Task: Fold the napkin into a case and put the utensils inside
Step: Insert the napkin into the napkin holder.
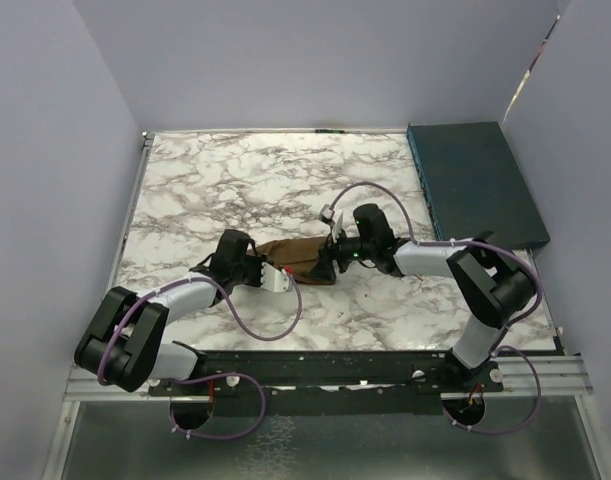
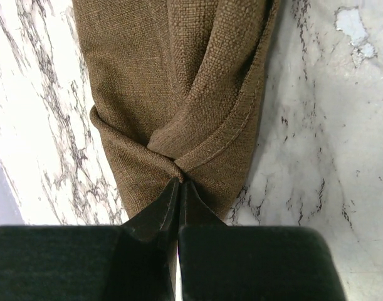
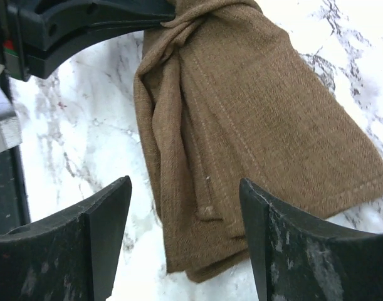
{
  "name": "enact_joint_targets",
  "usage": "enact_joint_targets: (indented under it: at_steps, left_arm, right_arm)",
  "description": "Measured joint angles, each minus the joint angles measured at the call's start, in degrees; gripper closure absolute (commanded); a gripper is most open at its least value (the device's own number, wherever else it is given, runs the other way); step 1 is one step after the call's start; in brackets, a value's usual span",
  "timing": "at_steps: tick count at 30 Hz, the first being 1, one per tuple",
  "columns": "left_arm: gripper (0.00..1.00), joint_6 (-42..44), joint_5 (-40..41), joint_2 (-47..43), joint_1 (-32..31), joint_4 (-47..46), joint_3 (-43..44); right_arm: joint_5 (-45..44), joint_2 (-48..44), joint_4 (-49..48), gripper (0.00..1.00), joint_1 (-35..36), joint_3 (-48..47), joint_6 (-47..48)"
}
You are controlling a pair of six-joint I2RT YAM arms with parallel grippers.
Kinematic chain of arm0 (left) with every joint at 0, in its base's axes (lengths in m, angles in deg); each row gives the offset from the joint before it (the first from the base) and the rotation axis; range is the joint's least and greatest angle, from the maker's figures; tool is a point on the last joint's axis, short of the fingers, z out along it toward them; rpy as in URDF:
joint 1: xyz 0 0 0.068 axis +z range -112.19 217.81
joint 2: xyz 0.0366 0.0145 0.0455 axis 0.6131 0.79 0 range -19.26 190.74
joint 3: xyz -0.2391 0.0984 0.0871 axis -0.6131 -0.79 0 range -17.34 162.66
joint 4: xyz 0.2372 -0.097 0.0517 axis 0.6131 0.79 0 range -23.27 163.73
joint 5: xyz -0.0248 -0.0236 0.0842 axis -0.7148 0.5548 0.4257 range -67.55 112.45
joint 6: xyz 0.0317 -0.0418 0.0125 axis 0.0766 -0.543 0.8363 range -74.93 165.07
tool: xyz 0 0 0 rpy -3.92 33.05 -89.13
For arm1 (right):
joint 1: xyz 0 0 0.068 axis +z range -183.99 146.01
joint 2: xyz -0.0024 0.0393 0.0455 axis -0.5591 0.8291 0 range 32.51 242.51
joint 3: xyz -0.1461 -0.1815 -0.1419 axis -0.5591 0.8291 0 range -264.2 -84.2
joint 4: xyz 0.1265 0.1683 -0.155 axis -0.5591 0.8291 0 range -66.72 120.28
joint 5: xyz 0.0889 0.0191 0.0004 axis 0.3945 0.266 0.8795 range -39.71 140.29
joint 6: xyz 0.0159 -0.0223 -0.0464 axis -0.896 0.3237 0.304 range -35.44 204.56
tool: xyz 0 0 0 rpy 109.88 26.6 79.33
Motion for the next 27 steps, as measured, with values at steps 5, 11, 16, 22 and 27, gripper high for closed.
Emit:
enact_joint_targets:
  at_steps: [5, 11, 16, 22, 27]
  left_arm:
    - [1.00, -1.4, -0.9, 0.3, 0.7, 1.4, 1.0]
    - [1.00, -2.0, -1.7, 0.3, 1.8, 2.7, 1.7]
    - [1.00, -2.1, -1.7, 0.3, 2.2, 3.0, 1.8]
    - [1.00, -2.2, -1.7, 0.3, 2.7, 3.7, 2.1]
    - [1.00, -2.3, -1.7, 0.3, 2.7, 4.1, 2.3]
  right_arm:
    - [-4.3, 2.9, -4.6, 0.26, 3.7, 0.2, 2.3]
    - [-9.1, 3.6, -10.2, 0.00, 8.6, 3.8, 4.9]
    - [-13.5, 5.7, -14.9, 0.03, 11.8, 3.9, 7.7]
    - [-19.7, 8.1, -19.0, 0.37, 13.2, 3.3, 9.3]
    - [-23.1, 8.4, -19.2, 0.74, 13.1, 3.0, 10.7]
